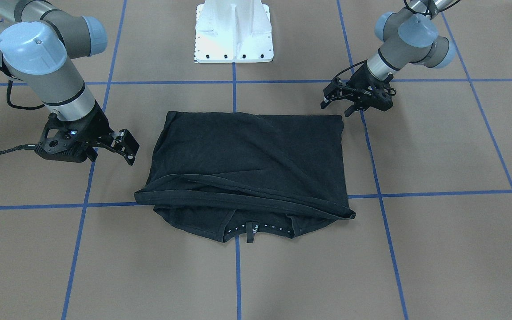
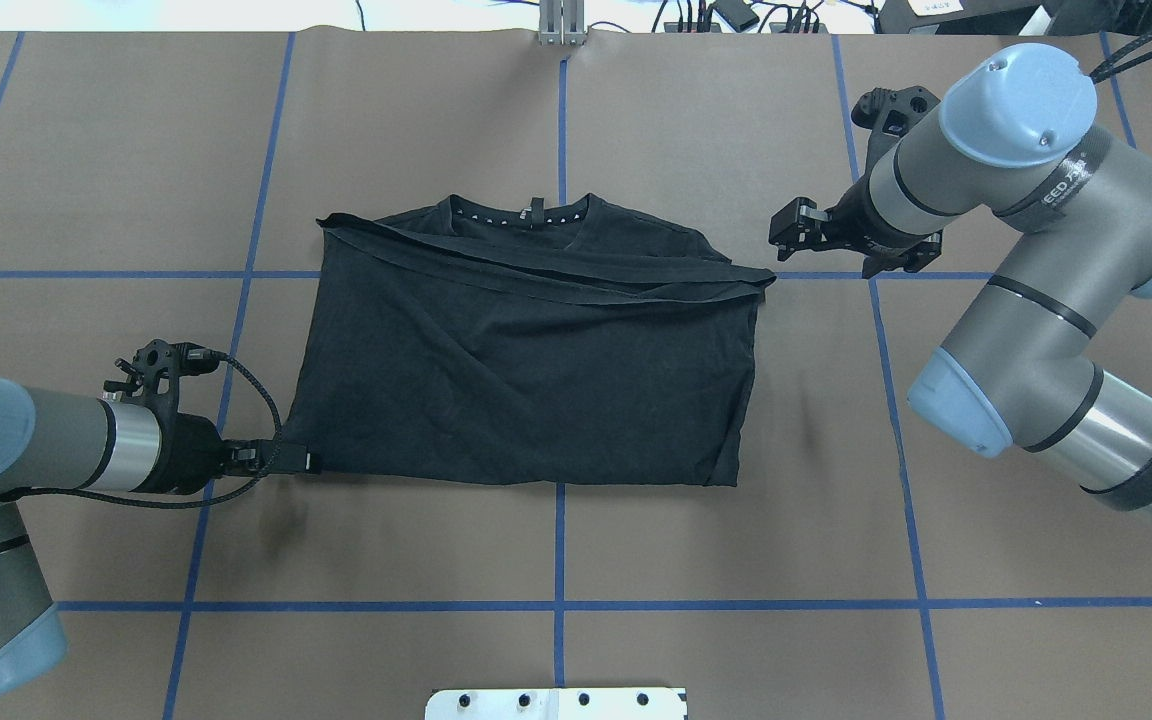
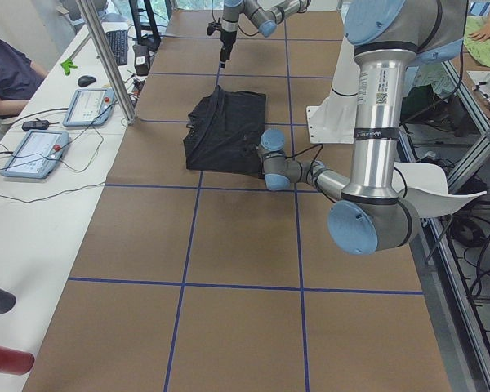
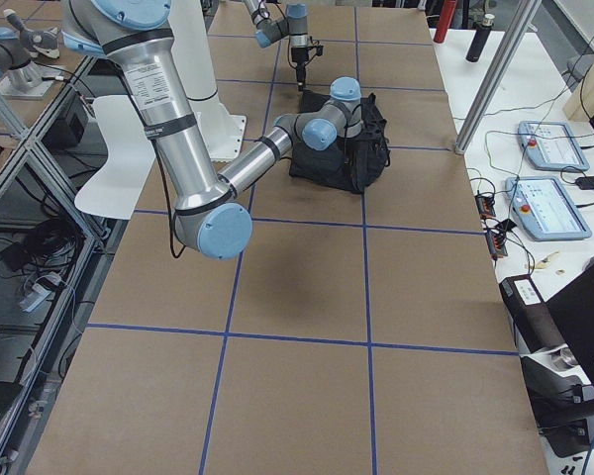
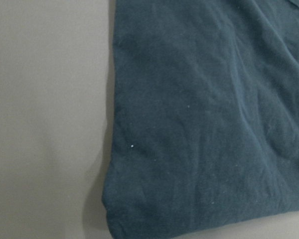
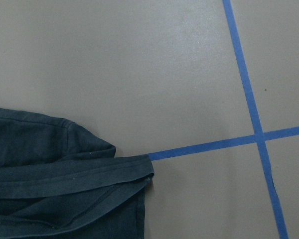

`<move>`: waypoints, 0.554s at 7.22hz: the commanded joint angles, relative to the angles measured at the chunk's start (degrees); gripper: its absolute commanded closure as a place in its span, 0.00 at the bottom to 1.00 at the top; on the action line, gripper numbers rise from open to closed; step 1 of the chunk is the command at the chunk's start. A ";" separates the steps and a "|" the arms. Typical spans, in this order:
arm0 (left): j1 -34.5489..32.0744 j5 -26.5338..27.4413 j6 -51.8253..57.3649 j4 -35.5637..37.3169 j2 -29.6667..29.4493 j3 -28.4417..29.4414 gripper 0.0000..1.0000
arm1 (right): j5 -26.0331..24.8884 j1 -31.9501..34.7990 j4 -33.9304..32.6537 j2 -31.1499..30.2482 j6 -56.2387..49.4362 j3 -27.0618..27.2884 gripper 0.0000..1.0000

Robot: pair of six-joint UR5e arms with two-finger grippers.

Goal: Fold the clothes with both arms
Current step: 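Lower the left gripper to the folded shirt's side edge nearest it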

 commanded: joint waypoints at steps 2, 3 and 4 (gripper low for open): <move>0.04 0.21 -0.19 -0.01 -0.35 0.55 0.23 | -0.12 -0.01 0.03 0.00 0.00 0.00 0.00; 0.04 0.13 -0.19 -0.10 -0.35 0.64 0.36 | -0.12 -0.01 -0.06 0.00 0.00 0.00 0.00; 0.04 0.04 -0.19 -0.10 -0.44 0.73 0.45 | -0.12 -0.01 0.03 0.00 0.00 0.00 0.00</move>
